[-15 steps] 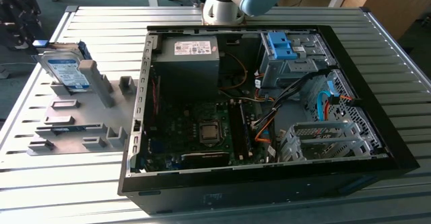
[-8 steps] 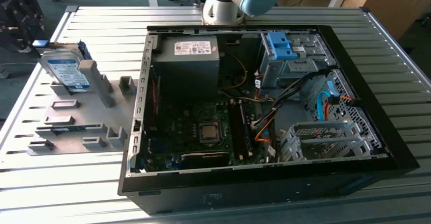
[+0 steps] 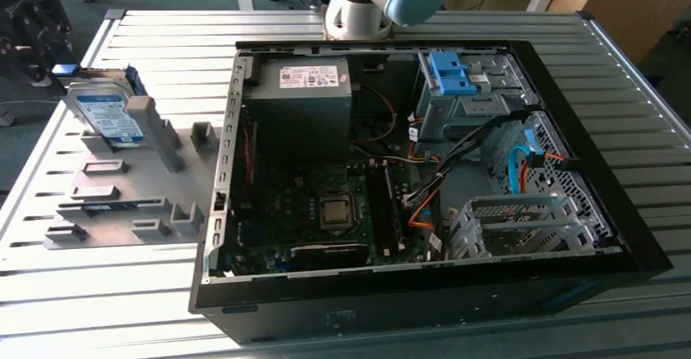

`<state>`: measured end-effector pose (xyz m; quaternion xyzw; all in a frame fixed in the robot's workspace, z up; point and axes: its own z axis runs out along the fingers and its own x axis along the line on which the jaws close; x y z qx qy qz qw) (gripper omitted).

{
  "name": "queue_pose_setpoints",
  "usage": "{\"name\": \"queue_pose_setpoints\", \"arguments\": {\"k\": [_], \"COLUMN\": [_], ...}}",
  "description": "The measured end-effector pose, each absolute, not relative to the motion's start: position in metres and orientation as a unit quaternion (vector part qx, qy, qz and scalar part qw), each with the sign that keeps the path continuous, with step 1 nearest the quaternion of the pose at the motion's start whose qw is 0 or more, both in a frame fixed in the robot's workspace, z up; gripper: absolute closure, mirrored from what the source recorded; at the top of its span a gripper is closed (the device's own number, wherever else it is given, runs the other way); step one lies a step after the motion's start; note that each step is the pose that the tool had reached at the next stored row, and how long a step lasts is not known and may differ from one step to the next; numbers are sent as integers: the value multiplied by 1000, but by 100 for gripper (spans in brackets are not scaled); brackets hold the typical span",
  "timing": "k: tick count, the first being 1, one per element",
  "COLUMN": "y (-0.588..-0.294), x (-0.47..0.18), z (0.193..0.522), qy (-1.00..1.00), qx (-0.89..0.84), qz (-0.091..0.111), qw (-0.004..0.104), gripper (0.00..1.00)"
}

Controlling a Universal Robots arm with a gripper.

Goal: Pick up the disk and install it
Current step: 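Pick up the disk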

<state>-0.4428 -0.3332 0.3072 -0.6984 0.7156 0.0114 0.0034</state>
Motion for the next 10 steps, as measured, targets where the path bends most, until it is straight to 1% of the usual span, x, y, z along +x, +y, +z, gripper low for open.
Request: {"name": "queue_pose_setpoints", "arguments": {"k": [9, 10], "y": [-334, -334], "x": [-443, -443], "z": [299, 299], "qy": [716, 716], "qx": [-698, -698], "qz": [11, 11], "qw": [3, 3], "gripper": [44, 45]}}
